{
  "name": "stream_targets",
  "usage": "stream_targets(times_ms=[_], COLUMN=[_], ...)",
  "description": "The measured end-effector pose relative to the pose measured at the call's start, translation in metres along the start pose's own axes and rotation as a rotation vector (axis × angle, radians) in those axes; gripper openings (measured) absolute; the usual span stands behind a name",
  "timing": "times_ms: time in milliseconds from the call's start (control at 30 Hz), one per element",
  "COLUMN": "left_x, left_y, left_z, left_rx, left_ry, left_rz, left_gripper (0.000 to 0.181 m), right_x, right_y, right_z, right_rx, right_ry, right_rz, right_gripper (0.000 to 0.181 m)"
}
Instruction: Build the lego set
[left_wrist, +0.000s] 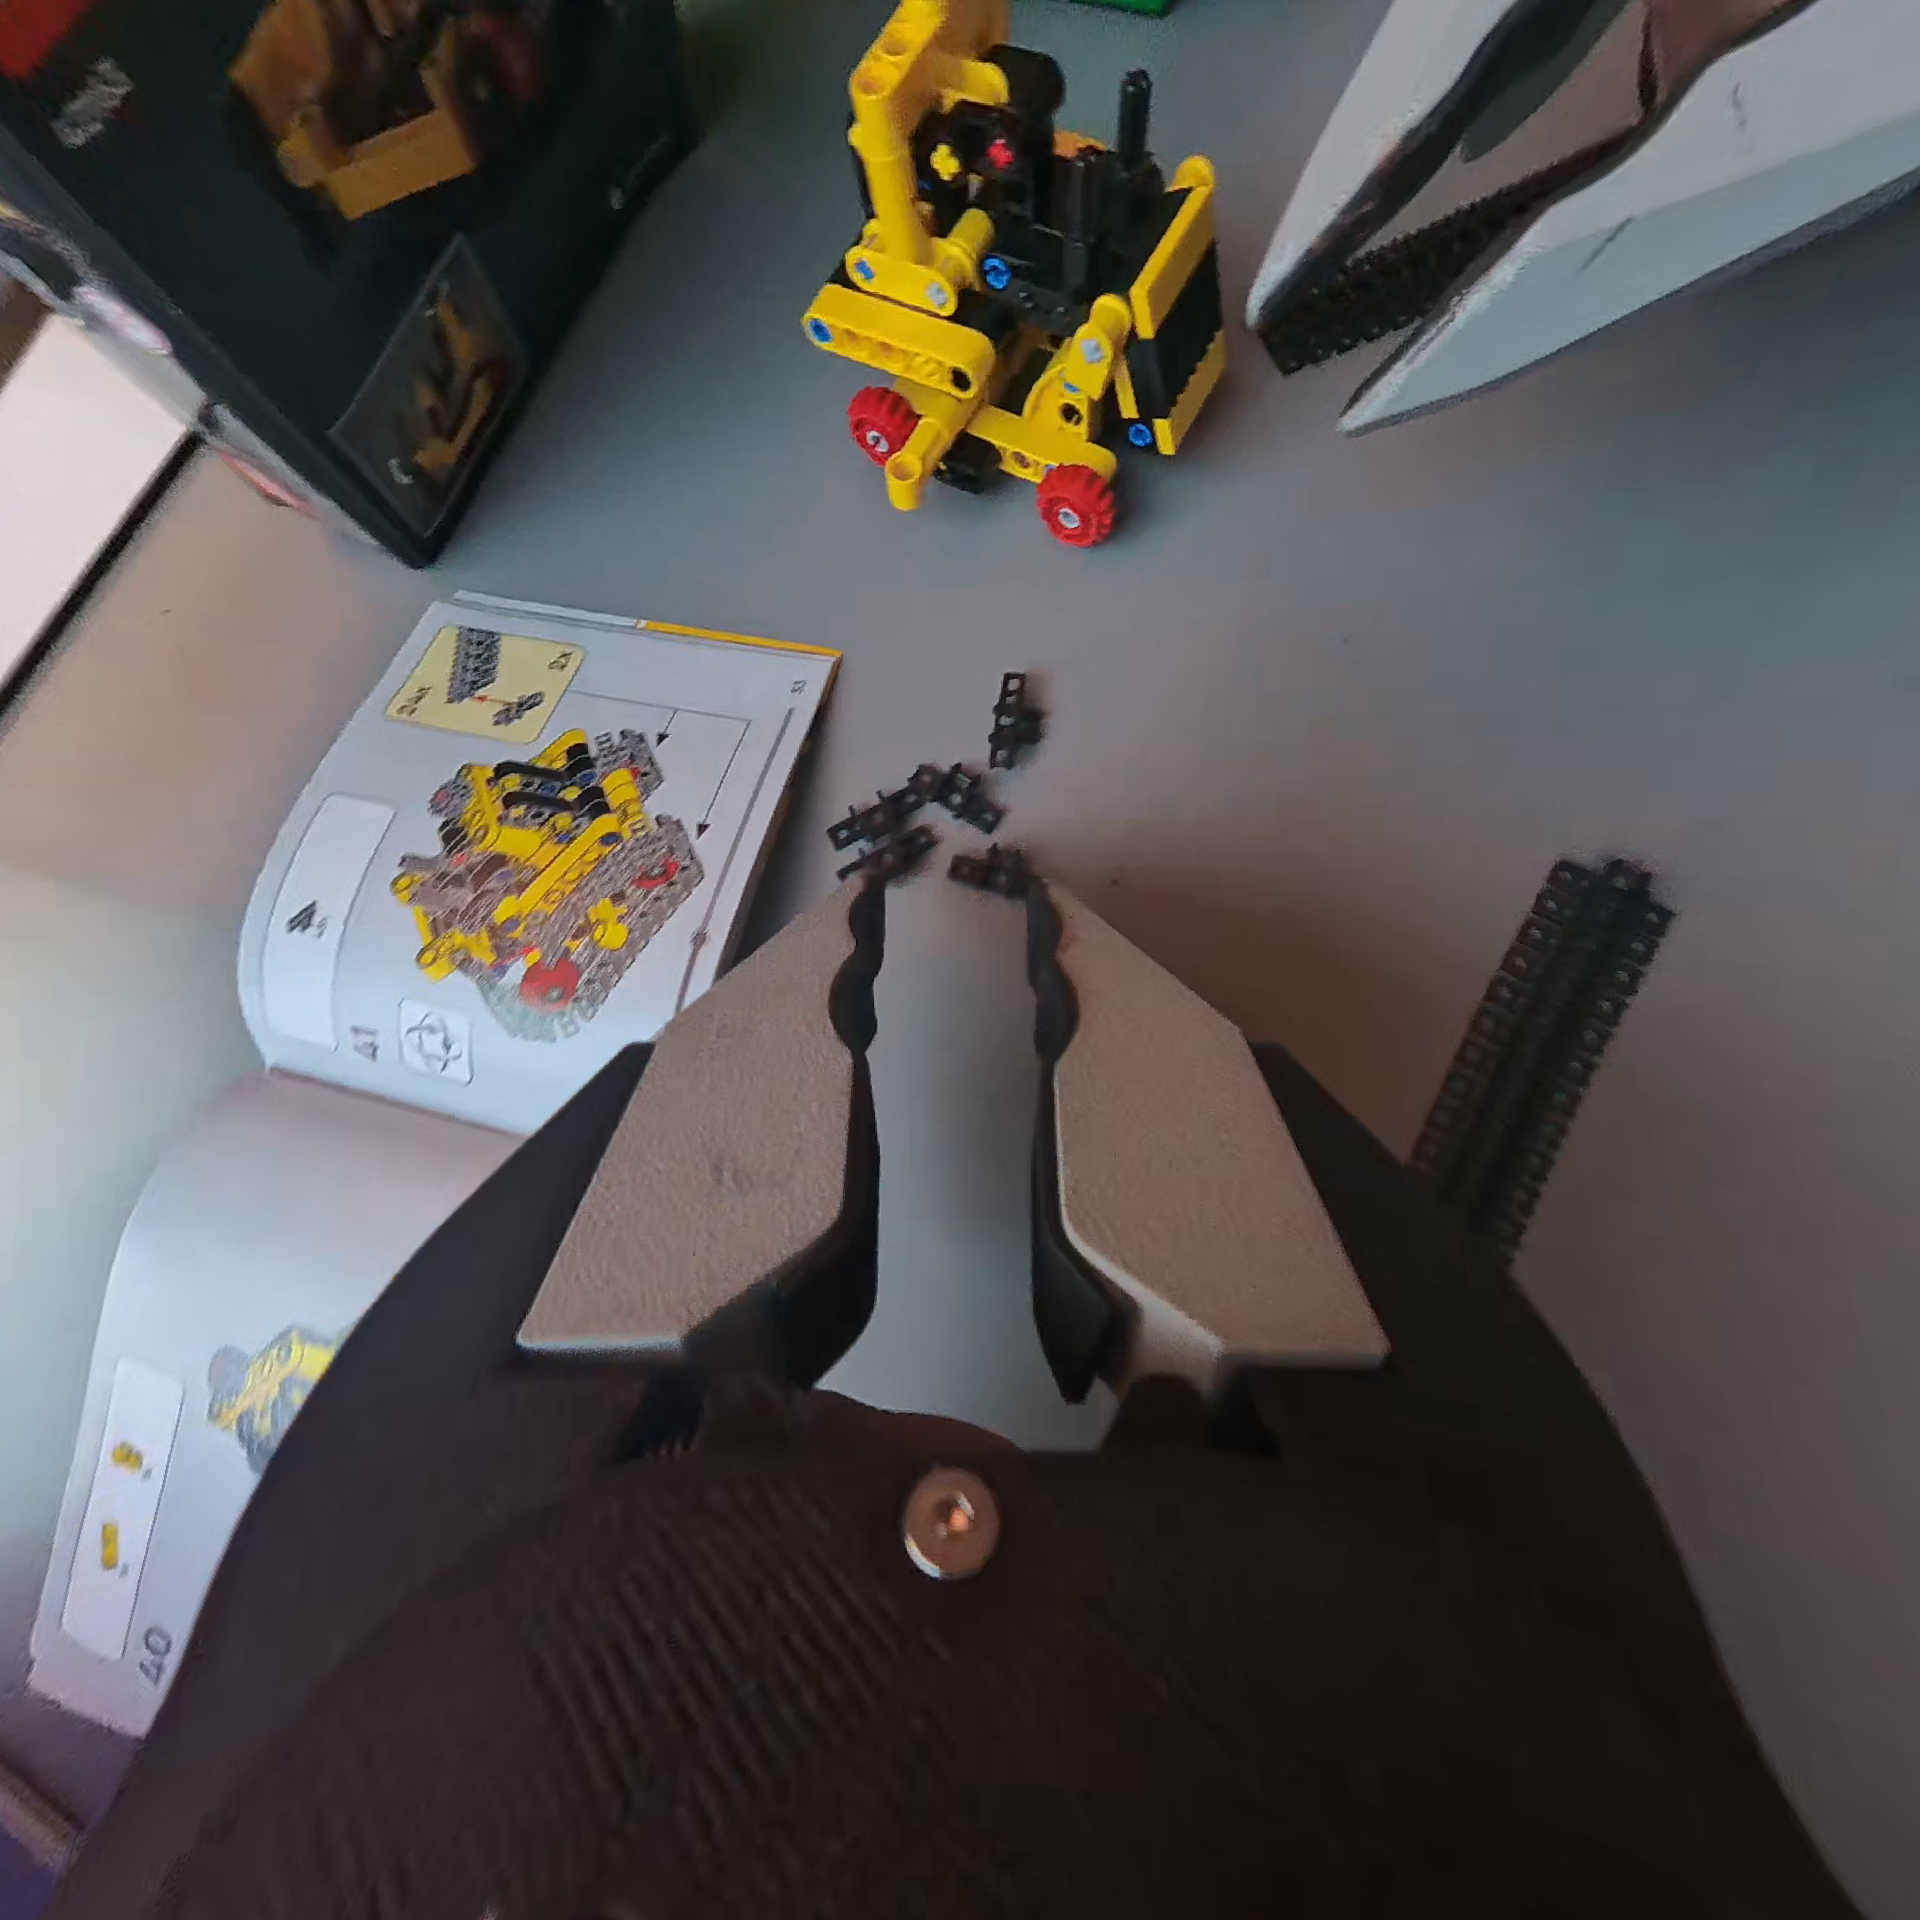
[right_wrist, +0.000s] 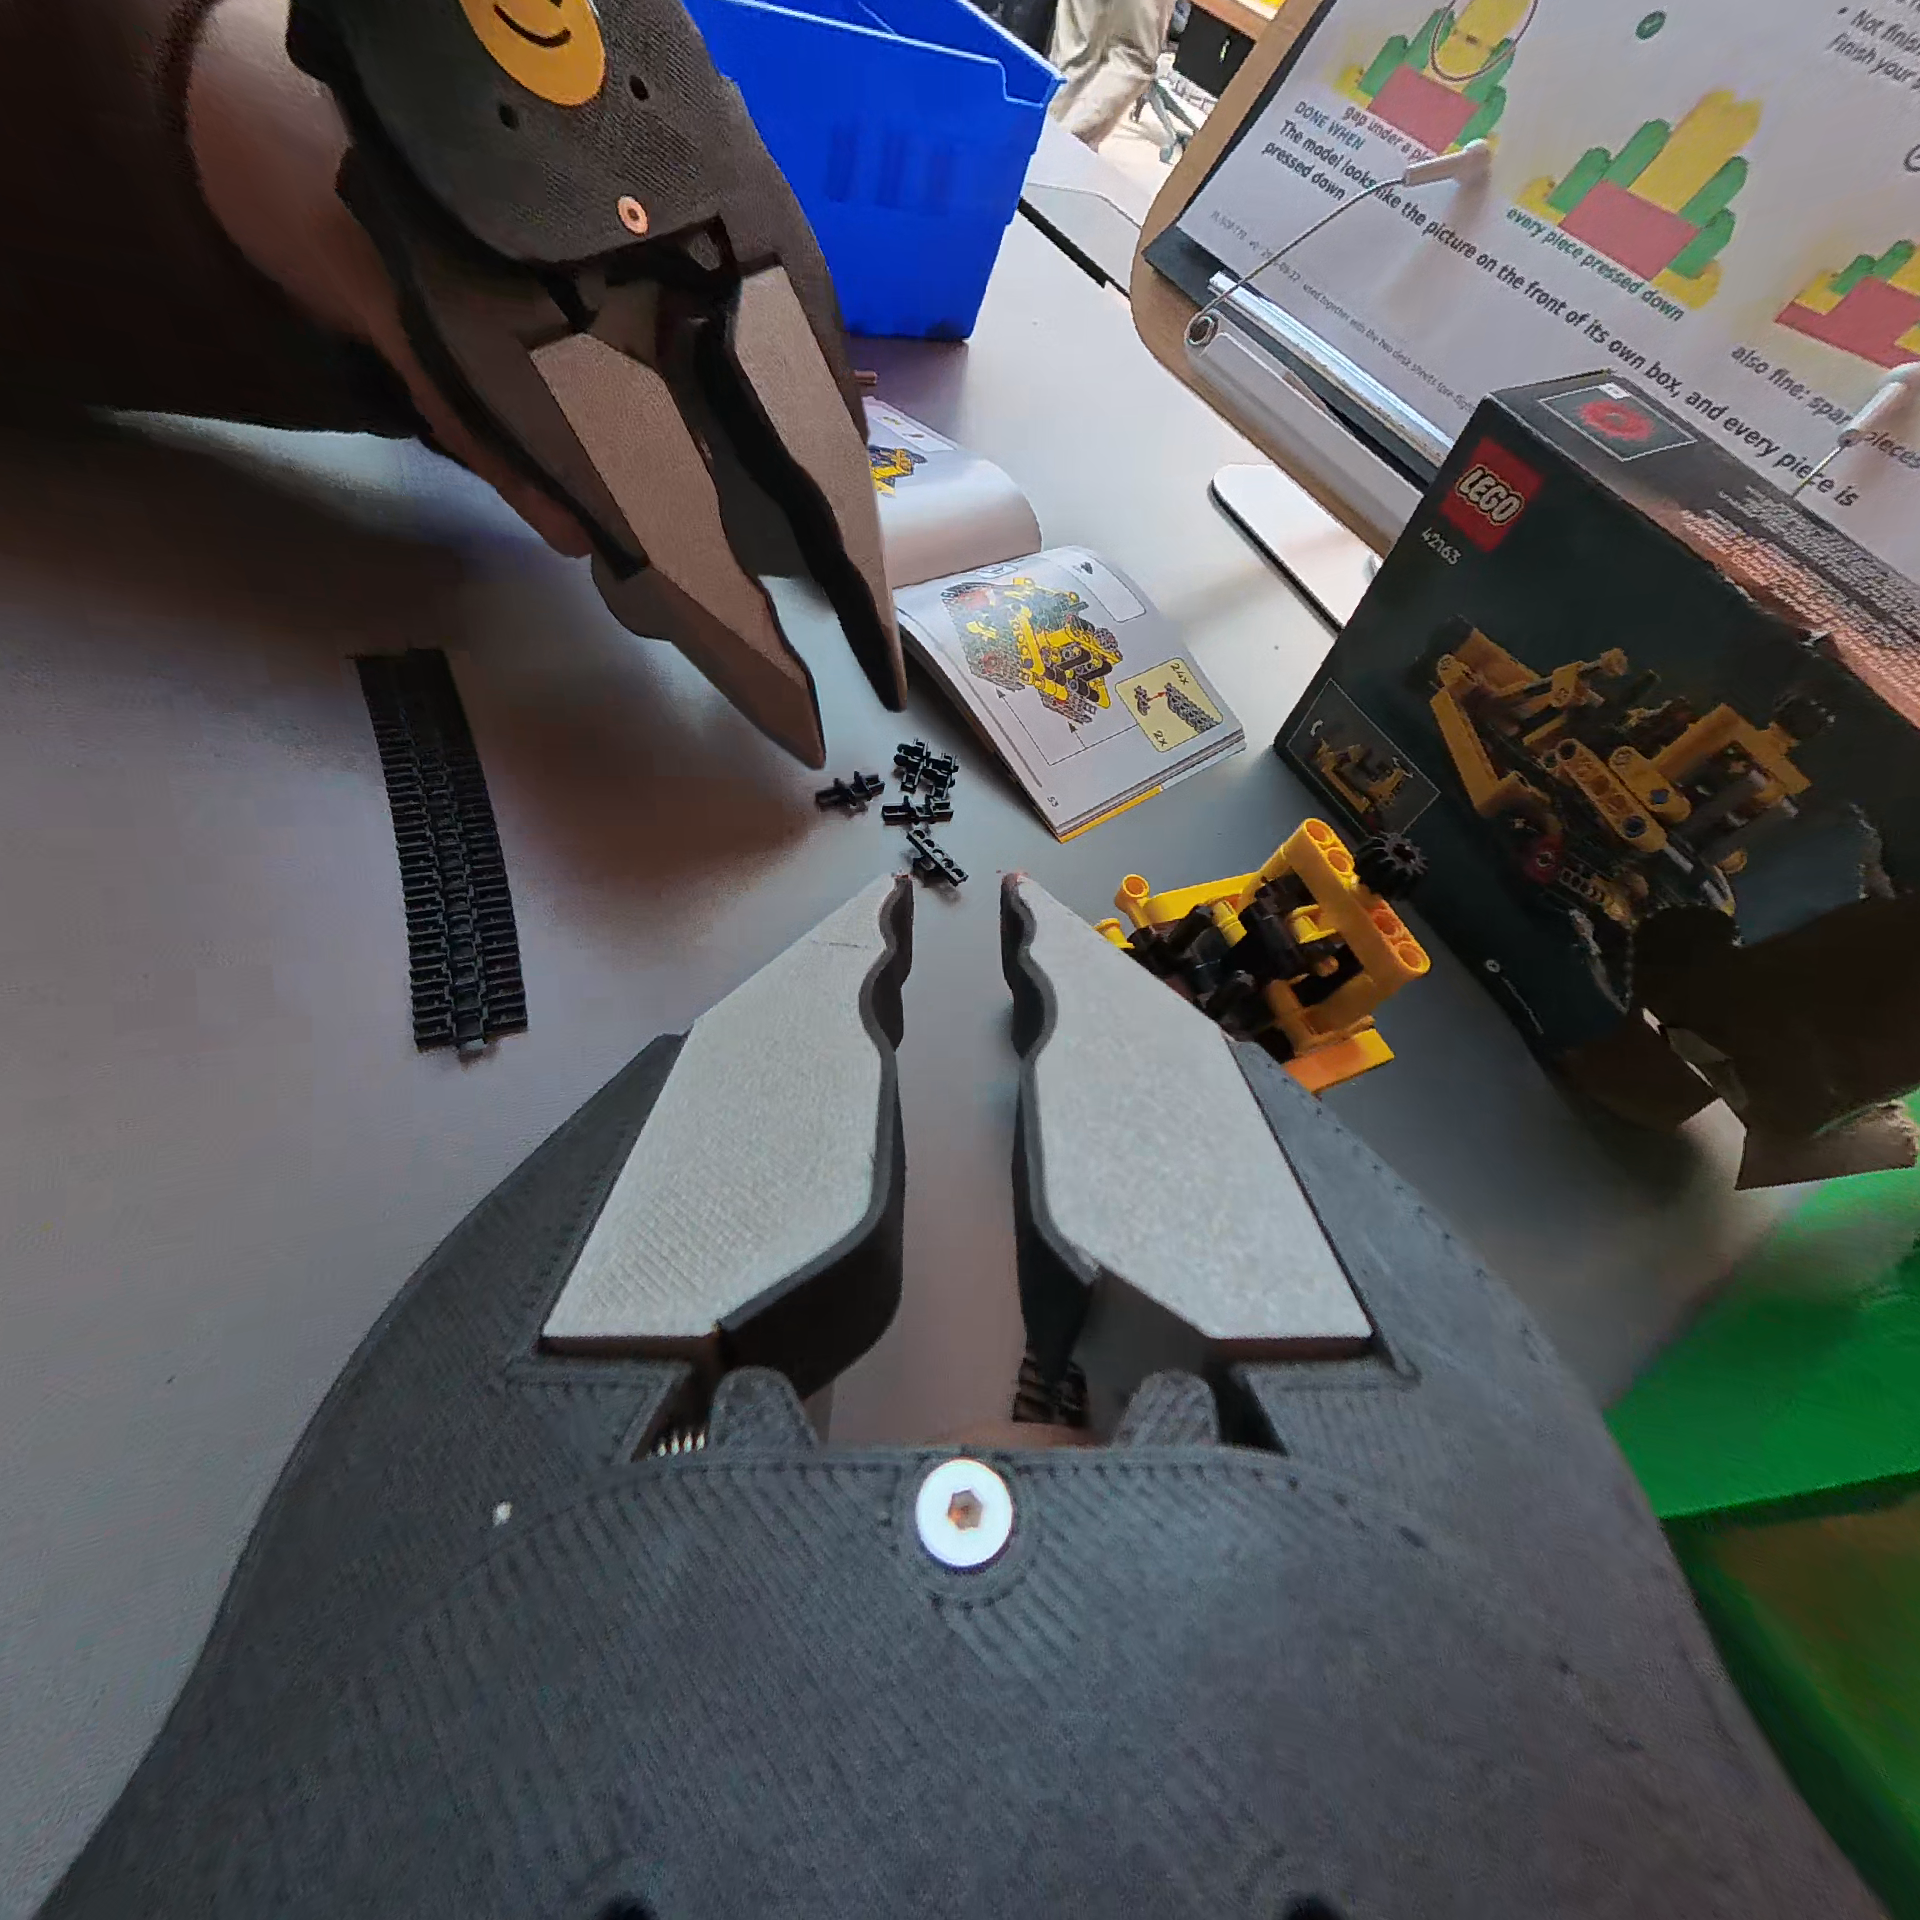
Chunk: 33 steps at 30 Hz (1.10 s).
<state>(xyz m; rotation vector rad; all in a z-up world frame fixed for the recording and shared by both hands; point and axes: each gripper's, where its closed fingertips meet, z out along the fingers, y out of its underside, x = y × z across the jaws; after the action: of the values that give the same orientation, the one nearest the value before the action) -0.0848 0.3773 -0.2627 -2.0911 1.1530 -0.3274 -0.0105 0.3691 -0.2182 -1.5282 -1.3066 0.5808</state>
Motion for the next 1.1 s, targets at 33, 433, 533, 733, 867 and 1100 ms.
stream_targets(times_ms=[33, 433, 533, 733, 867, 1100], left_x=[0.003, 0.034, 0.058, 0.104, 0.094, 0.097], left_y=[0.0, -0.007, -0.019, -0.03, -0.033, -0.018], left_z=[0.004, 0.017, 0.024, 0.024, 0.007, -0.021], left_rx=[-0.023, -0.094, -0.076, -0.061, 0.003, 0.037], left_ry=[0.013, 0.164, 0.209, 0.329, 0.33, 0.409], left_rz=[0.013, 0.042, 0.053, 0.05, 0.026, 0.059], left_gripper=[0.024, 0.01, 0.01, 0.025, 0.027, 0.026], right_x=[0.0, -0.014, -0.019, -0.031, -0.042, -0.054], right_y=[0.0, -0.002, 0.004, 0.011, 0.02, 0.039], right_z=[0.0, 0.002, 0.003, 0.0, -0.006, -0.008], right_rx=[-0.001, 0.012, -0.017, -0.051, -0.091, -0.196], right_ry=[0.0, -0.08, -0.118, -0.168, -0.224, -0.316], right_rz=[0.0, 0.001, 0.001, -0.042, -0.068, -0.113], right_gripper=[0.014, 0.01, 0.004, 0.003, 0.004, 0.009])
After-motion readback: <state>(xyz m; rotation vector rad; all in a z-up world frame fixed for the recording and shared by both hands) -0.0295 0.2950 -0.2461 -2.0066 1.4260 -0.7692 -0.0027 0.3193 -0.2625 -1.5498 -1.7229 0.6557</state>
